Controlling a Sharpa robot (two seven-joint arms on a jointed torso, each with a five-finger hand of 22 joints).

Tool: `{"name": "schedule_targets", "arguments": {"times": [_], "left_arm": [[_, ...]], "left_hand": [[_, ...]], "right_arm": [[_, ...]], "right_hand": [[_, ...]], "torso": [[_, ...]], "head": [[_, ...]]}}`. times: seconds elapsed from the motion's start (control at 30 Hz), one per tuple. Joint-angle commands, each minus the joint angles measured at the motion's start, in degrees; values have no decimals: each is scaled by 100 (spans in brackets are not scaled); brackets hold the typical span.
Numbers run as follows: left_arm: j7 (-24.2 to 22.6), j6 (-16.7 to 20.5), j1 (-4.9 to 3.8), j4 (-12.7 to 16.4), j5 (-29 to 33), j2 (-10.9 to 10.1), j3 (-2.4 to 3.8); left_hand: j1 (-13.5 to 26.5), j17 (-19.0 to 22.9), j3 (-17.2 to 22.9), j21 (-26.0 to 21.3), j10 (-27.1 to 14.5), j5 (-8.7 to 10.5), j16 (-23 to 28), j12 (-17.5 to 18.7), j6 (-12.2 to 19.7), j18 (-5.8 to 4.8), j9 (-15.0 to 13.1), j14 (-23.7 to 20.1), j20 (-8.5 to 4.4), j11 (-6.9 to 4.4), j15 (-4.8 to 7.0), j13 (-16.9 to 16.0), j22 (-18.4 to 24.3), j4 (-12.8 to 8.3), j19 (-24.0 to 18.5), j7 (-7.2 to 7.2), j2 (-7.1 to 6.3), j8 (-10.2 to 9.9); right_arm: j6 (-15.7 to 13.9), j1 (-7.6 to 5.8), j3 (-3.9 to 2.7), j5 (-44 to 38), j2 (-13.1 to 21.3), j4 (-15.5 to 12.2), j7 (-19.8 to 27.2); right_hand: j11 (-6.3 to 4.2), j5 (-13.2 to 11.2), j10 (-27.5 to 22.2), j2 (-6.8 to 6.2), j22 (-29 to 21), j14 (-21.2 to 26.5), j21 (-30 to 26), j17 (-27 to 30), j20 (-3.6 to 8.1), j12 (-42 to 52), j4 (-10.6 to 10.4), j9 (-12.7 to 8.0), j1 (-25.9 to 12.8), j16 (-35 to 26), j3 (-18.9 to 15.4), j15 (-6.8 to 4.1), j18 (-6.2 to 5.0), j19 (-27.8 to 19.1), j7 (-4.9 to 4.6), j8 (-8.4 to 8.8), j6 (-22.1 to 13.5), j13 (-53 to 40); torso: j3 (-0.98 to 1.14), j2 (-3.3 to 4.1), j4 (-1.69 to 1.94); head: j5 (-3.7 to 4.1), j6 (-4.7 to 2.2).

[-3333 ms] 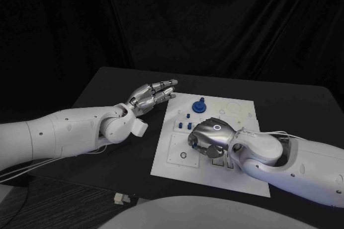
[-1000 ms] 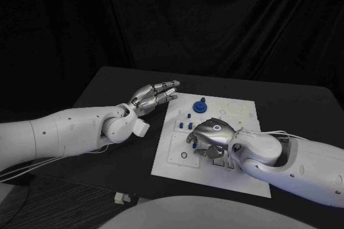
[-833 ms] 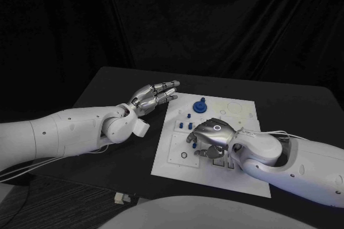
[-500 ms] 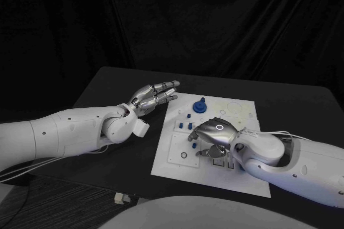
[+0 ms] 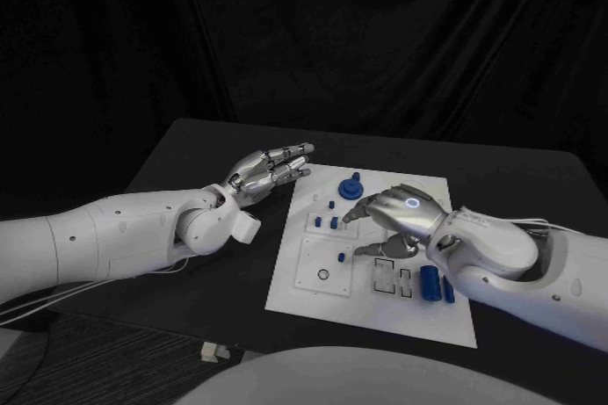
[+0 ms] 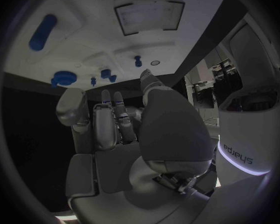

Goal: Assemble the parts on the task board

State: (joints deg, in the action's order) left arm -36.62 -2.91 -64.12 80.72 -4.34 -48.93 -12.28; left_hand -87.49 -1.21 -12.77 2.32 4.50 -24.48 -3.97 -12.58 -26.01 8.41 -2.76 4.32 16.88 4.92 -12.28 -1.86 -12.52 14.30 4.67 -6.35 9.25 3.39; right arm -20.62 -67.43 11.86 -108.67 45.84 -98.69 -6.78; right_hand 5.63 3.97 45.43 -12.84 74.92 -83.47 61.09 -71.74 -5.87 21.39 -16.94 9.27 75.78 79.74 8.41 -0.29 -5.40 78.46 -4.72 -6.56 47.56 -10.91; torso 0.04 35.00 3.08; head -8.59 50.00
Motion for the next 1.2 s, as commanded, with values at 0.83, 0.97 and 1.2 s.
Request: {"name": "schedule_targets", "arguments": {"times": [0.83, 0.97, 1.2], "left_arm": [[-186, -59, 7, 49, 5, -23, 6], [-190, -58, 7, 46, 5, -20, 6], [-194, -54, 7, 47, 5, -25, 6]], "left_hand": [[-63, -5, 13, 14, 27, -41, -24, -51, -45, -113, -7, 2, -1, 40, 0, -17, 6, -28, 63, -4, 39, 40], [-64, -5, 15, 12, 28, -43, -22, -52, -43, -115, -7, 0, -1, 43, -1, -17, 13, -26, 61, -5, 46, 39], [-66, -3, 19, -1, 30, -45, -18, -53, -44, -118, -7, -5, -2, 48, -1, -17, 73, -24, 34, -7, 55, 40]], "right_arm": [[1149, -783, -4, 721, 1109, 12, -1161], [1059, -656, -4, 731, 1064, 52, -1092], [1012, -466, -4, 814, 979, 110, -985]], "right_hand": [[-167, -115, 707, 32, 899, -280, 610, -374, 161, -40, 28, -184, 119, 226, -20, -165, 76, 351, 49, -58, 318, 37], [-163, -115, 692, 28, 904, -286, 628, -390, 163, -49, 26, -187, 109, 235, -25, -164, 80, 357, 11, -61, 333, 36], [-153, -112, 646, 40, 909, -297, 650, -414, 163, -77, 30, -197, 120, 250, -15, -160, 85, 367, -44, -56, 337, 42]], "torso": [[-8, -2, 10], [0, 8, 2], [2, 4, -1]], "head": [[24, 0], [20, 0], [20, 0]]}}
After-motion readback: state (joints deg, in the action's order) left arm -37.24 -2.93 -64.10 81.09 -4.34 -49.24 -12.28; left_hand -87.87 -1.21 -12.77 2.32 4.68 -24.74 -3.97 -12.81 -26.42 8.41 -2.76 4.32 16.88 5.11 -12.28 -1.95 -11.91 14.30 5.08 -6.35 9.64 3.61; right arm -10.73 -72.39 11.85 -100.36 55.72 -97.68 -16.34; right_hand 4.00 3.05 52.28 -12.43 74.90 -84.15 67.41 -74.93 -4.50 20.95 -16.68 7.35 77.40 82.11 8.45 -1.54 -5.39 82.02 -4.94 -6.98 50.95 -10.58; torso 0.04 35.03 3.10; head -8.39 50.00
